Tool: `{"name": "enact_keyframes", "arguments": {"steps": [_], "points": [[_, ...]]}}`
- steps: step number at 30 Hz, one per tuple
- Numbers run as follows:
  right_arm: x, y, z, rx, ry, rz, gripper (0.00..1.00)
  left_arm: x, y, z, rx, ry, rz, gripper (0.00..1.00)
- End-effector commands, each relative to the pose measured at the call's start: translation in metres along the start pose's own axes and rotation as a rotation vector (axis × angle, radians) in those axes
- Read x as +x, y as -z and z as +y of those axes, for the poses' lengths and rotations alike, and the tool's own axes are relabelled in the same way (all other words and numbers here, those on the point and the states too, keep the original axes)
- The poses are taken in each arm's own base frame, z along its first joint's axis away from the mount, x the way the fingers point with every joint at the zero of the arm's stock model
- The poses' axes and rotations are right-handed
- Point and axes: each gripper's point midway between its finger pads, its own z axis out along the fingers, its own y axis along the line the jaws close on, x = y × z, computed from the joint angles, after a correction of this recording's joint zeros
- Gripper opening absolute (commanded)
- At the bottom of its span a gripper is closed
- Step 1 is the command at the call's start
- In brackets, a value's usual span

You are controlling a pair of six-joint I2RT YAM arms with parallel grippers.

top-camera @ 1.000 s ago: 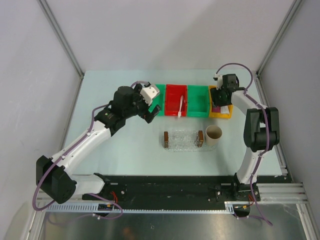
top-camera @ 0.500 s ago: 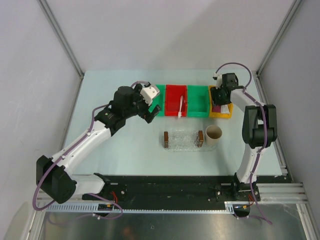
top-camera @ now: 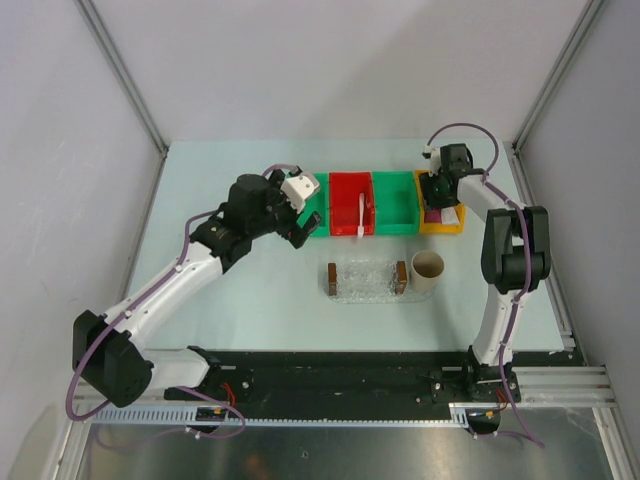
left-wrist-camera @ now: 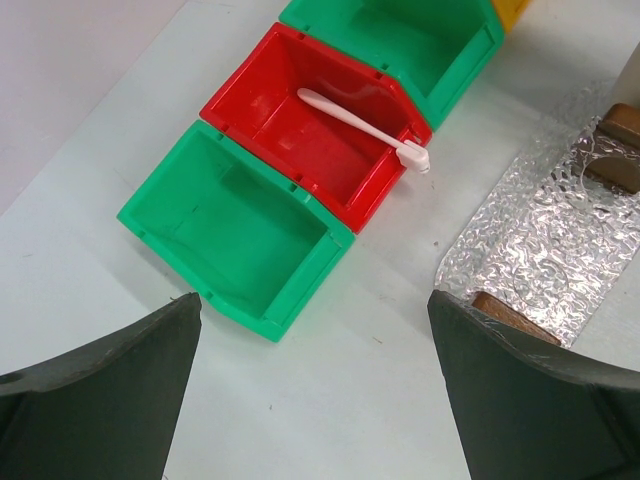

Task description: Prepare toiletry sets of a toothbrush and toothpaste on the tray

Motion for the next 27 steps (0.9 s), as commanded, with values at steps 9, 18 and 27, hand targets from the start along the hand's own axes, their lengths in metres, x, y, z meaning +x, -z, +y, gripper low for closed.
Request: {"name": "enact_keyframes", "arguments": {"steps": [9,18,27], "points": [[0.025,-0.001,0.005,0.003,0.007,0.099,0.2,-0.001,-0.002,0.006,-0.011,-0.05,-0.008,1.0],[-0.01,0.029,-0.002,0.014,-0.026,0.005,0.15,-0.001,-0.002,0.008,-0.02,-0.051,-0.005,1.0],[-0.049,0.069,-0.011,0.022,-0.053,-0.106,0.12,-0.001,-0.002,0.007,-0.018,-0.05,-0.007,1.0]]}}
